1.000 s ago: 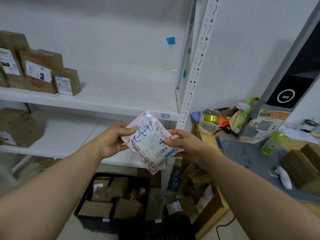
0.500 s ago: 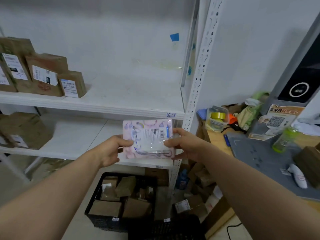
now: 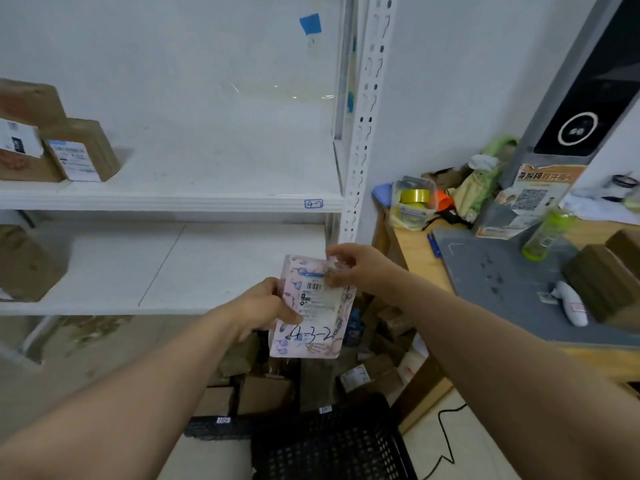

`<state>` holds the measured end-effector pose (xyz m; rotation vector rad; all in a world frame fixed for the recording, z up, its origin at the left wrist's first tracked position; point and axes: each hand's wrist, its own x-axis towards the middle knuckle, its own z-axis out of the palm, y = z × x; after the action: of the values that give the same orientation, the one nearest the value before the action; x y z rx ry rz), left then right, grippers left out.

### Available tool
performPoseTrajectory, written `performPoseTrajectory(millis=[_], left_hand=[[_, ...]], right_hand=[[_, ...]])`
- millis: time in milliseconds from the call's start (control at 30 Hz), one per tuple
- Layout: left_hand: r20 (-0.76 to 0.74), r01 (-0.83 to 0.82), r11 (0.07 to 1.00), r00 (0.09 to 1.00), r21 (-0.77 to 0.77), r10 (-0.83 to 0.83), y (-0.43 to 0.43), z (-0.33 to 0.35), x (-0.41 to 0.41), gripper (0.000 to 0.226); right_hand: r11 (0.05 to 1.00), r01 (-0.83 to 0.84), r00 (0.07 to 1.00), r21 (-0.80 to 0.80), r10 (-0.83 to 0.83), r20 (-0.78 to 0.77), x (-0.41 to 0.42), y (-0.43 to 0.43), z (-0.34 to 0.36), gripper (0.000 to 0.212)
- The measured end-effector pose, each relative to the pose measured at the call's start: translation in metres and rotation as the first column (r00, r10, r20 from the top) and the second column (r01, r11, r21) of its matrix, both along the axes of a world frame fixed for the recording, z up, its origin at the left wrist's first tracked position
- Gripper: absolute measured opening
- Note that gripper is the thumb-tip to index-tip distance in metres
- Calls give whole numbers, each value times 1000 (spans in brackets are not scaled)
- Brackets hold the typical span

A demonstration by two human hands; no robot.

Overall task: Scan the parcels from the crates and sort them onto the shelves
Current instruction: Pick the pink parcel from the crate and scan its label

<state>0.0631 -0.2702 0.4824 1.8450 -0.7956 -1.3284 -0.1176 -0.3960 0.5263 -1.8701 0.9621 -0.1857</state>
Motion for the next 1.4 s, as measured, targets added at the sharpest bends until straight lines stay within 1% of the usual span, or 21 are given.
performPoseTrajectory(millis=[67, 100, 133, 200, 300, 400, 500, 600, 700, 800, 900, 933, 1000, 1033, 1100, 1133, 1167, 1233, 1300, 1400], left_hand=[[-15, -70, 997, 997, 19, 70, -13, -10, -12, 54], [-27, -106, 994, 994, 26, 106, -21, -16, -19, 54], [-40, -138, 990, 990, 32, 139, -28, -21, -26, 54], [-40, -178, 983, 983, 47, 180, -42, -34, -43, 51], [-18, -217, 972, 975, 91, 220, -59, -55, -73, 48], [-11, -220, 962, 974, 163, 224, -71, -75, -103, 44], [-14, -233, 946, 970, 226, 242, -82, -93, -123, 62], [-33, -240, 938, 966, 249, 256, -87, -101, -139, 62], [-37, -261, 929, 959, 261, 280, -88, -111, -144, 63], [-48, -272, 925, 955, 265, 294, -84, -118, -143, 63], [-64, -289, 918, 946, 271, 317, -80, -124, -141, 53], [-75, -302, 912, 940, 277, 334, -78, -126, -140, 50], [-90, -339, 895, 921, 289, 378, -72, -128, -137, 53], [-92, -359, 885, 912, 296, 400, -70, -128, -135, 55], [-97, -387, 875, 898, 292, 429, -67, -125, -133, 45], [-99, -401, 869, 891, 289, 443, -66, -122, -131, 36], [-91, -414, 862, 885, 291, 456, -64, -117, -130, 30], [-76, -445, 850, 873, 281, 482, -62, -109, -124, 26], [-66, -459, 848, 869, 266, 491, -58, -104, -116, 26], [-37, -489, 840, 859, 236, 510, -50, -102, -105, 25]], right_hand=[[980, 195, 979, 40, -198, 58, -15, -15, -21, 57], [952, 296, 951, 82, -301, 67, -25, -24, -32, 50], [918, 381, 921, 115, -388, 46, -36, -32, -44, 43], [869, 481, 877, 118, -478, -52, -61, -45, -71, 34], [846, 529, 839, 68, -509, -194, -98, -55, -109, 32], [840, 542, 806, -19, -527, -270, -131, -64, -129, 36], [816, 567, 753, -117, -570, -328, -157, -78, -142, 41], [771, 611, 676, -182, -627, -387, -175, -87, -160, 54], [767, 620, 649, -165, -619, -442, -183, -96, -180, 69], [743, 661, 644, -103, -632, -430, -185, -106, -193, 70], [748, 663, 681, -10, -609, -406, -192, -119, -209, 60], [743, 668, 686, 22, -605, -404, -194, -121, -212, 51], [729, 679, 698, 94, -600, -392, -194, -123, -217, 31], [719, 677, 714, 159, -587, -382, -192, -121, -217, 24], [689, 642, 765, 337, -546, -343, -184, -107, -206, 23], [685, 600, 800, 414, -522, -297, -179, -100, -197, 28], [702, 535, 842, 470, -488, -231, -174, -92, -189, 35], [758, 371, 918, 537, -385, -91, -163, -75, -167, 42], [809, 220, 963, 545, -271, 13, -153, -56, -148, 40], [840, 137, 966, 526, -232, 119, -141, -32, -130, 25]])
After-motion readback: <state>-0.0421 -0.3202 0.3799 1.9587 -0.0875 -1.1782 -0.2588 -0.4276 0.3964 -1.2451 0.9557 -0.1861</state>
